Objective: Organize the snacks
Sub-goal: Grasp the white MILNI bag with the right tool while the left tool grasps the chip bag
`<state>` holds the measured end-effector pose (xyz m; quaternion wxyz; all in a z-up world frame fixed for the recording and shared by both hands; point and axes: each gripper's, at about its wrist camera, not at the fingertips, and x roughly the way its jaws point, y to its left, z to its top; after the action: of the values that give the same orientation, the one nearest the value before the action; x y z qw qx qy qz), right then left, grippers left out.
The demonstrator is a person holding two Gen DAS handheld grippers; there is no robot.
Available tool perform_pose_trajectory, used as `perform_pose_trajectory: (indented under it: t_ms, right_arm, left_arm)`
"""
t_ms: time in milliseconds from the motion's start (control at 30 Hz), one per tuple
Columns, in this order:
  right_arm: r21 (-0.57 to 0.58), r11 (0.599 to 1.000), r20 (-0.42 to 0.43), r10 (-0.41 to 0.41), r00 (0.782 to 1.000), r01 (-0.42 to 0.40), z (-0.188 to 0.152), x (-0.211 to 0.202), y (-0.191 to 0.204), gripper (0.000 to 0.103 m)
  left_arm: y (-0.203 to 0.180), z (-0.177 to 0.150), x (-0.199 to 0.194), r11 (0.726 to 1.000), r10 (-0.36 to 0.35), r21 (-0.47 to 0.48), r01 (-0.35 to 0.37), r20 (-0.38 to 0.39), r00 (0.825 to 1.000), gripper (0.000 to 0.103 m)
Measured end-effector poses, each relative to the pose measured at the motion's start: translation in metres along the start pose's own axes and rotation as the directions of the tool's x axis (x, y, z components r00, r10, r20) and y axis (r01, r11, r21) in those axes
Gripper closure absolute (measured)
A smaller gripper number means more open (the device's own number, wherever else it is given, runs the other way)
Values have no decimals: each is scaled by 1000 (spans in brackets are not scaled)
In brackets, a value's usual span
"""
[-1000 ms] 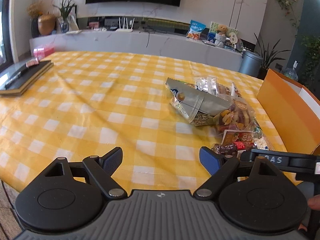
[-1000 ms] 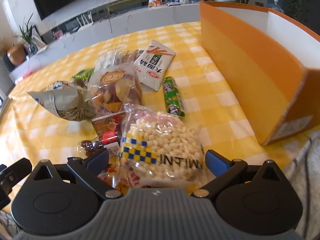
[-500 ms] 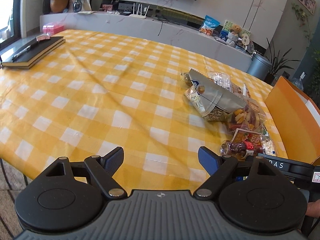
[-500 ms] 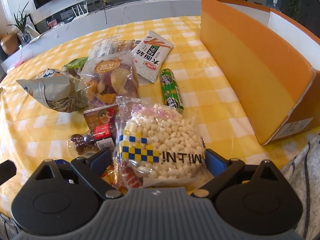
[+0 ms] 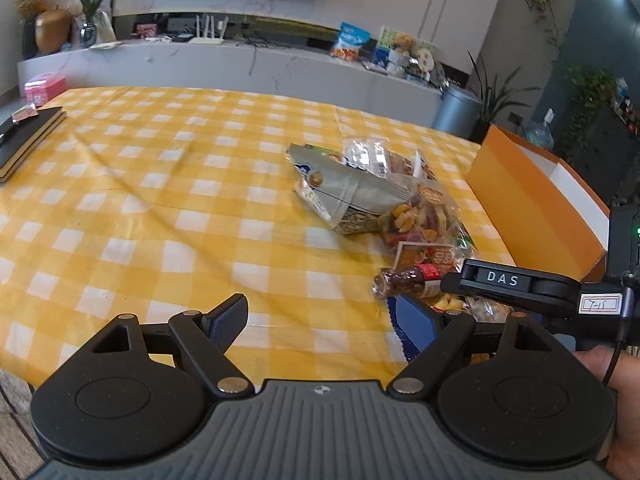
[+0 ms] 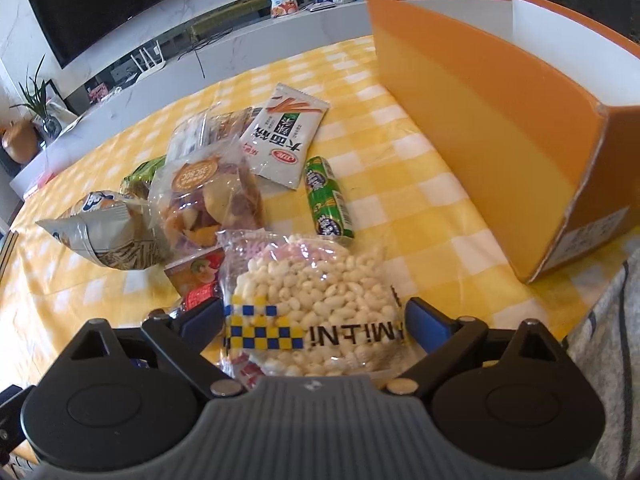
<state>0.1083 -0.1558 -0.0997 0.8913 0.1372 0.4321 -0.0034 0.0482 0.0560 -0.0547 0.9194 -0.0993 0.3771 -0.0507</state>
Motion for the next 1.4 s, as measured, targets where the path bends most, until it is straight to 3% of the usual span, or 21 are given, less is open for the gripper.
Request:
perform_pose_trajectory:
  t_ms: [67,200,333,433,533,700,767,800,867,1000,1133,1233,1400]
  right_arm:
    - [3,1000,9,-10,1000,10,0,-1,-1,19]
    - [16,1000,21,-3,1000,3,0,-2,-5,20]
    - [45,999,24,12,1000,-13,2,-2,-11,21]
    - [55,998,25,17,1000,-18,2,-4,-12,22]
    - [62,998,28,18,999,-20,1,-4,-13,22]
    - [69,997,31,17,999,-19,1,-4,-12,22]
    - [81,996,31,26,999,-28,2,-5,-15,22]
    - [87,996,30,31,999,-34,2,-5,-16,22]
    - [91,995,30,36,999,-38,2,-5,-17,22]
    - [79,996,32,30,999,-32,1,-5,-15,22]
    - [106,993,41,42,998,-47,1,-7,-19,23]
    - [142,987,50,64,997,-71,1,-9,-25,23]
    - [107,991,88,74,993,-84,-1,-18,-21,23]
  left_arm:
    - [-3,5,2,1000,-20,19,20,-30,999,5]
    - [-9,10,6,993,-17,111,25,-76,997,9]
    - [-24,11,7,943,-105,299,145,-147,984,12]
    - [-44,6,5,856,-148,473,209,-163,975,12]
    - [-65,-3,7,773,-109,610,175,-144,983,12]
    - [-86,-14,17,612,-208,736,289,-202,957,11]
    - [-94,-20,29,552,-206,789,269,-184,961,10]
    - [-98,-21,37,537,-187,806,248,-173,967,10]
    - [-103,-21,55,541,-153,808,233,-178,972,10]
    - [-102,-9,74,615,-181,727,305,-247,952,13]
    - [-105,-11,78,602,-213,717,351,-279,936,33]
    - [-106,-13,77,605,-209,718,344,-274,939,38]
    - [-104,-11,73,638,-210,691,341,-270,940,48]
